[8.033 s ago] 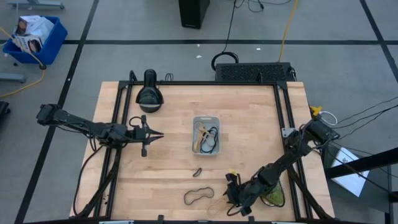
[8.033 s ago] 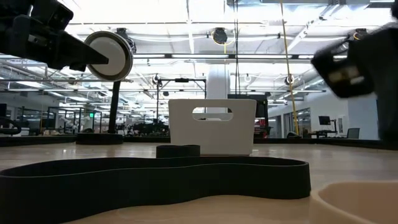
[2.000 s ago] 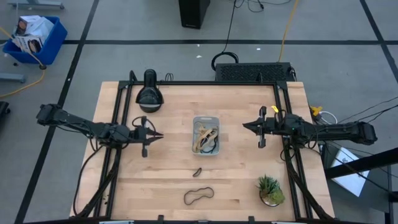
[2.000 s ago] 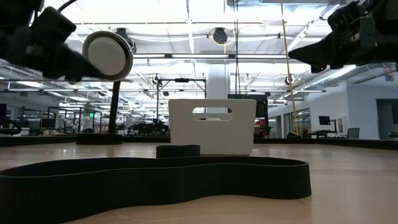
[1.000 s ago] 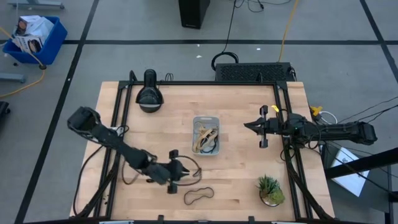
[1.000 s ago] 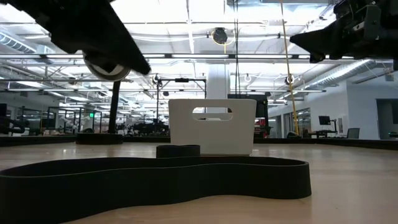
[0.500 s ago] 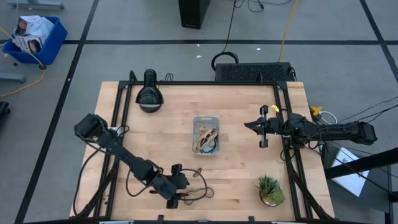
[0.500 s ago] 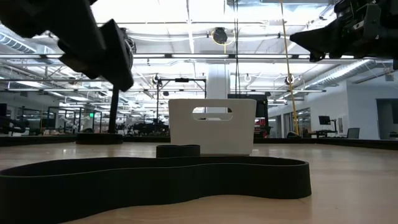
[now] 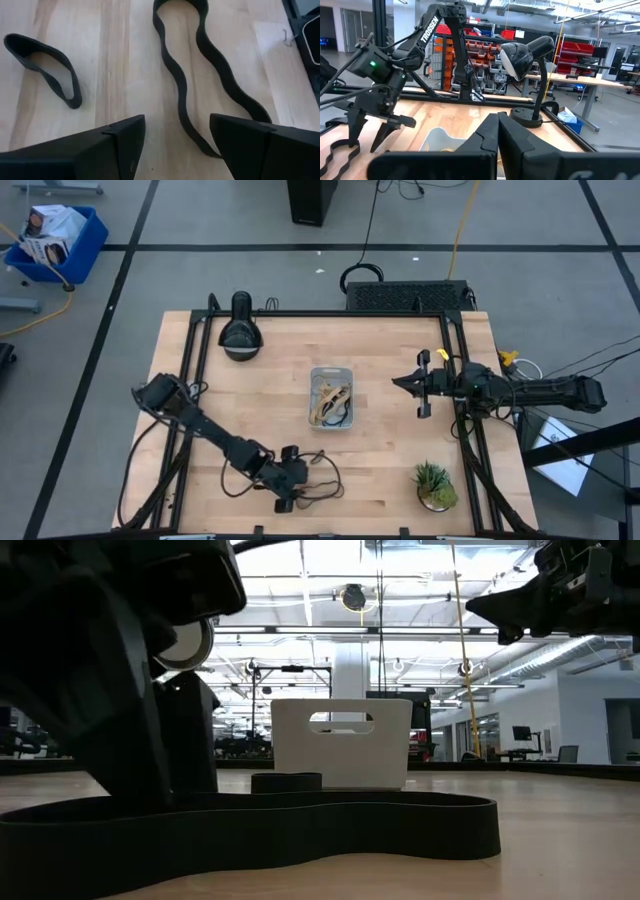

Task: Pick and place rubber bands into bin
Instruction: Put the large black rubber band into the gray bin

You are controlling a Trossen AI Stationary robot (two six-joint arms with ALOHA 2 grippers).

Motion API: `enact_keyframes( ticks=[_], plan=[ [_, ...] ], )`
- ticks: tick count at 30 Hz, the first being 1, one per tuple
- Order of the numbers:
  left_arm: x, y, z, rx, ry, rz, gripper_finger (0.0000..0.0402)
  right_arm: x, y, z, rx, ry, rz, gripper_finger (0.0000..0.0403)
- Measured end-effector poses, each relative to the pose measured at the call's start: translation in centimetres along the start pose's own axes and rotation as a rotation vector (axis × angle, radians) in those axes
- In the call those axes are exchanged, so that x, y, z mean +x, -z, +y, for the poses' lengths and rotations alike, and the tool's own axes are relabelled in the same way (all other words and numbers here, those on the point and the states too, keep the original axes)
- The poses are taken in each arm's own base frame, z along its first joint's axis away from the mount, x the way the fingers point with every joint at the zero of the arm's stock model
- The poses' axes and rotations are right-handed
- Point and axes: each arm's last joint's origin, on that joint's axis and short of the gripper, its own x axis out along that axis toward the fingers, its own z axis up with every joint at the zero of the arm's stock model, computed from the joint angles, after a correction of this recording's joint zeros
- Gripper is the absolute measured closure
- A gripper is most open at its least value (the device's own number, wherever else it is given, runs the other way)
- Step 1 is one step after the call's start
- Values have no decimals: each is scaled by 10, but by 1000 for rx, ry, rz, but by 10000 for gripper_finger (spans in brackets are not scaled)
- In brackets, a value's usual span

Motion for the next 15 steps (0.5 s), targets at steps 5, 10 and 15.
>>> enact_keyframes(
  ticks=[5,10,15],
  plan=[
    [8,2,5,-34,9,24,172,0,0,0,-2,0,4,403],
    [11,5,6,-34,16,50,222,0,1,0,-2,-1,10,403],
    [12,8,8,-46,18,89,353,0,1,0,-2,-1,13,403]
  ],
)
